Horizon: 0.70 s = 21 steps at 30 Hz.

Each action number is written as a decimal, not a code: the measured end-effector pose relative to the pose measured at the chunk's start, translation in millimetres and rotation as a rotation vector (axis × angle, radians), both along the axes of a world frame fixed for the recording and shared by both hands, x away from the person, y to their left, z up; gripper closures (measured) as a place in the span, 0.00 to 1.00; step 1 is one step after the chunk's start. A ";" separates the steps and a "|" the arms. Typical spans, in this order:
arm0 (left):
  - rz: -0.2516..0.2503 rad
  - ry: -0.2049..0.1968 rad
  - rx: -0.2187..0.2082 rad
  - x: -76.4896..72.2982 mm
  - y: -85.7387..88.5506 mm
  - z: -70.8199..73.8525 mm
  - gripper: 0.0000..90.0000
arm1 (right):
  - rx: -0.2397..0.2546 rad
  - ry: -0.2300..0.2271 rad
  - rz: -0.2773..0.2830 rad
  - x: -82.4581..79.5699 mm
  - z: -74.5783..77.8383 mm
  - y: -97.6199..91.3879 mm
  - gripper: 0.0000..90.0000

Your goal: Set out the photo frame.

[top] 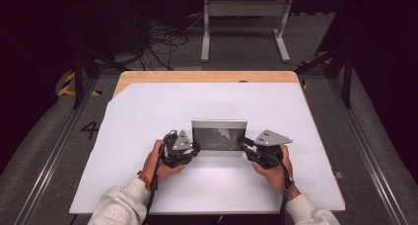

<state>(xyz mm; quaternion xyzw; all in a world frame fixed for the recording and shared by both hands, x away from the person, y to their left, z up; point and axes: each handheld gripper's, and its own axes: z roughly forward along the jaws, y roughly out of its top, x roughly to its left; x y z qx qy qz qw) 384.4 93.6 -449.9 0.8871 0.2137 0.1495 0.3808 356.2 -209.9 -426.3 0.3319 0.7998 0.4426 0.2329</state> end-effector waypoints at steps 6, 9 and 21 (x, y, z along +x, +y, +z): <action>-0.001 0.000 -0.011 1.7 1.1 -0.4 0.79 | -0.004 0.003 0.006 3.7 0.6 -0.1 0.81; 0.004 -0.011 -0.016 1.0 1.4 0.1 0.78 | -0.003 0.005 0.005 3.9 0.6 -0.1 0.80; 0.018 -0.058 -0.095 -0.7 11.1 12.6 0.83 | 0.006 -0.014 0.004 2.5 2.8 -4.4 0.85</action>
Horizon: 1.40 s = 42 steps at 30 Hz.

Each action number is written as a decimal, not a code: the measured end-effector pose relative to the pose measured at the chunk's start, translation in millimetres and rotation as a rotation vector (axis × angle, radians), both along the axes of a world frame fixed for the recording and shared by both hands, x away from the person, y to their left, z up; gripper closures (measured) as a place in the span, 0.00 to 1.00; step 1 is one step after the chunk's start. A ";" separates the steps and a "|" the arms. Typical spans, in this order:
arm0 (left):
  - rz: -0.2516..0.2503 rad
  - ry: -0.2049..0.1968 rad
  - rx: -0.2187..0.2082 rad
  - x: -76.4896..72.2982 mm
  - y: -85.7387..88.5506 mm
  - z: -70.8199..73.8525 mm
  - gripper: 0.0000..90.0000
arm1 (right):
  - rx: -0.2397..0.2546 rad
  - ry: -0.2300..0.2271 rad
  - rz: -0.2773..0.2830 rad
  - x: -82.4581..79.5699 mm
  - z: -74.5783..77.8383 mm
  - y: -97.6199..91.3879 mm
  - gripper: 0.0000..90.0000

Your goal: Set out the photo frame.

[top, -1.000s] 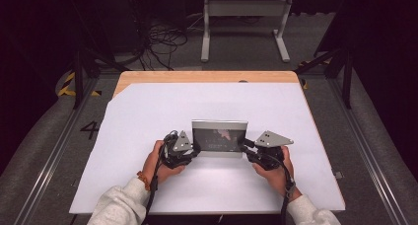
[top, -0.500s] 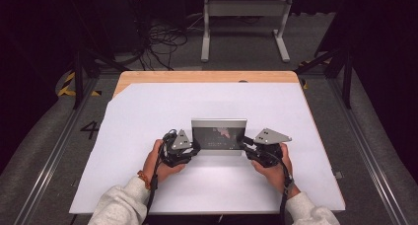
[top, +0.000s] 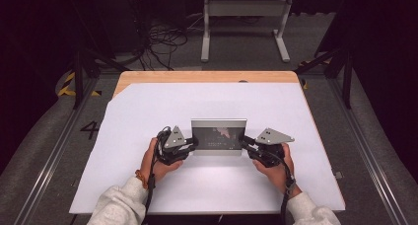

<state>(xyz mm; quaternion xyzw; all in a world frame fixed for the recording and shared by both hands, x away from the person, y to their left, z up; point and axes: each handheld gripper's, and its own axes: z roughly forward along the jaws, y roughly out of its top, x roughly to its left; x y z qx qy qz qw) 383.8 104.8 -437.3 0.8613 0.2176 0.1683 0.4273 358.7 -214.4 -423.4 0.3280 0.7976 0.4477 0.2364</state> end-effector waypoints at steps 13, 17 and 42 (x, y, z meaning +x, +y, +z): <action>0.011 0.002 -0.001 2.1 -1.7 -0.3 0.83 | -0.001 -0.008 -0.007 0.6 -0.6 0.3 0.85; 0.016 0.003 0.004 1.7 0.1 0.1 0.85 | -0.008 -0.010 -0.014 -0.2 -0.5 0.4 0.86; -0.003 -0.016 0.002 -30.2 31.2 7.8 0.70 | -0.062 0.010 0.049 -22.1 4.3 -14.0 0.80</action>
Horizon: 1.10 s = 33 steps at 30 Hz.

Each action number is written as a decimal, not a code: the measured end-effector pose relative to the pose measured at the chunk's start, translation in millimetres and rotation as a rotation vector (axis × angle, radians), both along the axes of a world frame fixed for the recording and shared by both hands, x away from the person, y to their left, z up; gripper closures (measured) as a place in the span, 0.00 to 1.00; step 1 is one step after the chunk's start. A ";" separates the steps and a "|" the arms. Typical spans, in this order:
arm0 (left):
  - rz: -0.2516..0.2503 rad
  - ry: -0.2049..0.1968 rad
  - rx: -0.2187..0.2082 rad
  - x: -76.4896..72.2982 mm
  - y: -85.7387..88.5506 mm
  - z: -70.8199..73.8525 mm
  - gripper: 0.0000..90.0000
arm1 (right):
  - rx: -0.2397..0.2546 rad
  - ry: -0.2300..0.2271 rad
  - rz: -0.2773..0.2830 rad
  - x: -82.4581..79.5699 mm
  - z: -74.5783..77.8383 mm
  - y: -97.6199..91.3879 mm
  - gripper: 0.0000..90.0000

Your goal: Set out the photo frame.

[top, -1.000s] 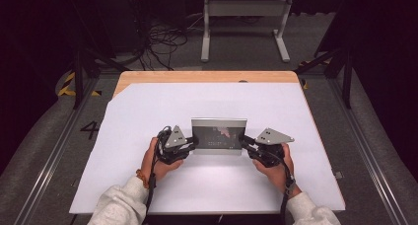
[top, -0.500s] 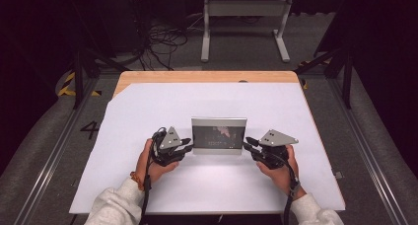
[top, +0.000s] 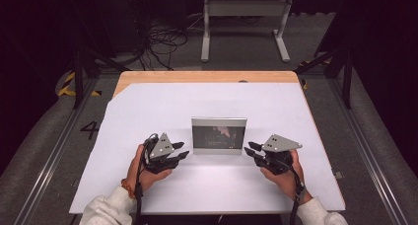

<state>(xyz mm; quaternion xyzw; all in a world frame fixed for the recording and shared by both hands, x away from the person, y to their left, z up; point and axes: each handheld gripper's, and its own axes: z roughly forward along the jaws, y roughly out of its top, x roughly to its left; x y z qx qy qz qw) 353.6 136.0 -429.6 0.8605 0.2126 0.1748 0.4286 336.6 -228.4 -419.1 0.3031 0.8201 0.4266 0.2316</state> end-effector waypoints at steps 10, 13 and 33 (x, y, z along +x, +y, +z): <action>-0.002 0.021 0.012 -10.9 5.4 -5.5 0.65 | -0.020 0.015 0.036 -10.3 -5.1 -0.1 0.74; -0.004 0.028 0.027 -13.5 6.2 -9.3 0.62 | -0.028 0.019 0.042 -12.5 -7.6 -0.1 0.70; -0.047 0.056 0.059 -24.5 2.8 -20.1 0.33 | -0.053 0.019 0.059 -17.0 -11.1 4.8 0.33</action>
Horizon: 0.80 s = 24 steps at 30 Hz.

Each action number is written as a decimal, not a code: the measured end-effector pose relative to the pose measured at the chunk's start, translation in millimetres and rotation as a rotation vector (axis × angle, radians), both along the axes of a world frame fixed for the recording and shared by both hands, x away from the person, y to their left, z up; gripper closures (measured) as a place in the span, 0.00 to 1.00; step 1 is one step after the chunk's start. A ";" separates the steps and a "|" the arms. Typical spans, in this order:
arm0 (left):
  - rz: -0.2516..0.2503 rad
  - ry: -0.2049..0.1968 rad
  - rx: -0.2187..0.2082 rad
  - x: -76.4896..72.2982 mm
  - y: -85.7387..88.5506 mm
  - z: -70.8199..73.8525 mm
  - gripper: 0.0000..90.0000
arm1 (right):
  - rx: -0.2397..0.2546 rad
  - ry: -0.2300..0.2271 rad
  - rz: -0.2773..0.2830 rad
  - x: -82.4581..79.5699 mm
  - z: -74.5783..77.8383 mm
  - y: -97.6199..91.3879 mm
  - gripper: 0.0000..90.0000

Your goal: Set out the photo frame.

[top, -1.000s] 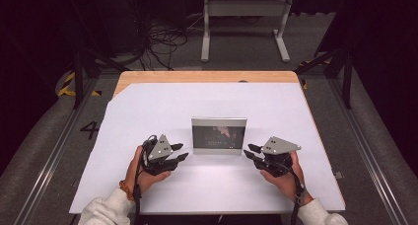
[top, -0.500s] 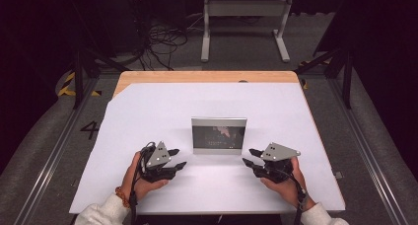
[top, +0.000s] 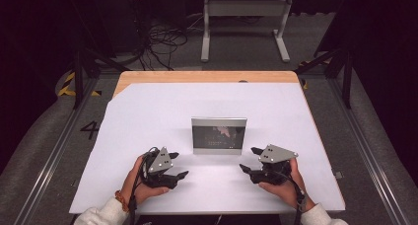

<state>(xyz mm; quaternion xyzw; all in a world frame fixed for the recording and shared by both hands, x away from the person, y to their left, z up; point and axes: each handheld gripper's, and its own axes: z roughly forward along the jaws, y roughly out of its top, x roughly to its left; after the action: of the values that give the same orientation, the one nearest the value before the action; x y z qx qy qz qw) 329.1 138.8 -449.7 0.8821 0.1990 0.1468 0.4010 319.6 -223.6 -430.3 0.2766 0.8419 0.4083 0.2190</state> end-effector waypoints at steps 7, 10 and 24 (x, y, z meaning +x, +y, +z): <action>0.004 0.019 0.013 -4.5 -1.6 -5.3 0.17 | -0.012 0.010 0.007 -3.4 -5.3 -2.1 0.20; -0.011 0.039 0.014 -7.3 -1.1 -8.9 0.10 | -0.031 0.028 0.020 -6.9 -10.2 -4.6 0.14; -0.023 0.043 0.008 -9.4 -0.2 -11.5 0.06 | -0.053 0.036 0.033 -9.6 -20.2 -7.0 0.07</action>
<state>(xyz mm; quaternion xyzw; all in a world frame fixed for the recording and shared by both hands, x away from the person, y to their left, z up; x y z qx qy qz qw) 319.7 138.6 -461.2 0.8889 0.1967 0.1239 0.3947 310.0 -230.6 -450.5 0.2638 0.8607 0.3845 0.2043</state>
